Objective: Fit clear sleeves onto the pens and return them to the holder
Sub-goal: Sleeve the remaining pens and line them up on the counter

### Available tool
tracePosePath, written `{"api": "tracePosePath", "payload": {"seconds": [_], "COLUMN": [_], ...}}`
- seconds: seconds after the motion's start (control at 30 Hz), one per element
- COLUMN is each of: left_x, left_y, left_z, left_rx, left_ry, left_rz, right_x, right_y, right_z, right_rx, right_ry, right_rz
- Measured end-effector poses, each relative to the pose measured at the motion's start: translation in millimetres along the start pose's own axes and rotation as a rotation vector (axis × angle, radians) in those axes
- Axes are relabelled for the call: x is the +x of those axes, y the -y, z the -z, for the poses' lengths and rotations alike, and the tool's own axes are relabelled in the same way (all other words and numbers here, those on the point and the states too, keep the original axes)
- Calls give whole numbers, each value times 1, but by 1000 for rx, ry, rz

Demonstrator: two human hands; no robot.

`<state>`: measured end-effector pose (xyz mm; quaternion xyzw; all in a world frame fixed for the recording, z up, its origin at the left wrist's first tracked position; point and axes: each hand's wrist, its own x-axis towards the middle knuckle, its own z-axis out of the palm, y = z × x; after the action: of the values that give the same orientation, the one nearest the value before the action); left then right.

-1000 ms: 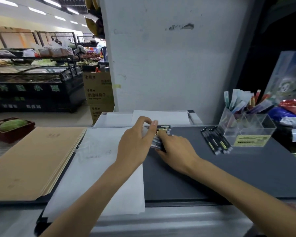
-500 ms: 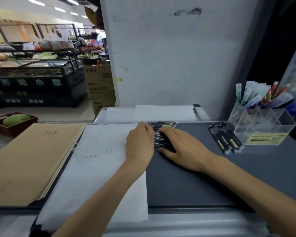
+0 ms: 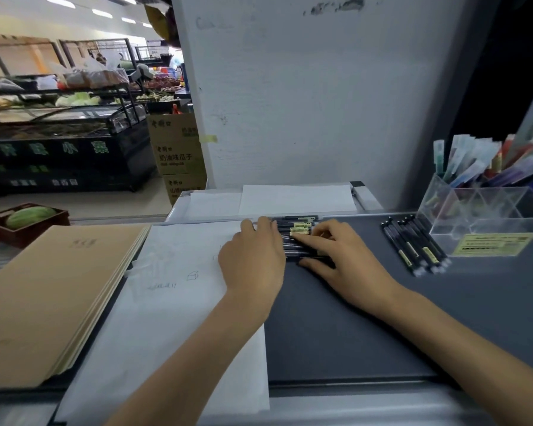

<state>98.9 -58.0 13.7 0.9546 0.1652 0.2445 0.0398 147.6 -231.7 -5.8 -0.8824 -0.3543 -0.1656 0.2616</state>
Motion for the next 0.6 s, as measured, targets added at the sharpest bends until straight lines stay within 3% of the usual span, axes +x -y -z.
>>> {"api": "tracePosePath", "payload": {"seconds": [0.1, 0.37, 0.5, 0.6], "left_x": [0, -4, -10, -17], "left_y": [1, 16, 27, 32], "left_z": [0, 15, 32, 40], "left_rx": [46, -38, -153, -108], "left_ry": [11, 71, 210, 259], "left_rz": [-40, -47, -39, -81], "right_x": [2, 5, 5, 2], "right_y": [-3, -4, -2, 0], "right_z": [-1, -2, 3, 11], "right_rx": [106, 74, 114, 137], "right_ry": [1, 20, -18, -24], "right_rz": [-80, -118, -158, -185]}}
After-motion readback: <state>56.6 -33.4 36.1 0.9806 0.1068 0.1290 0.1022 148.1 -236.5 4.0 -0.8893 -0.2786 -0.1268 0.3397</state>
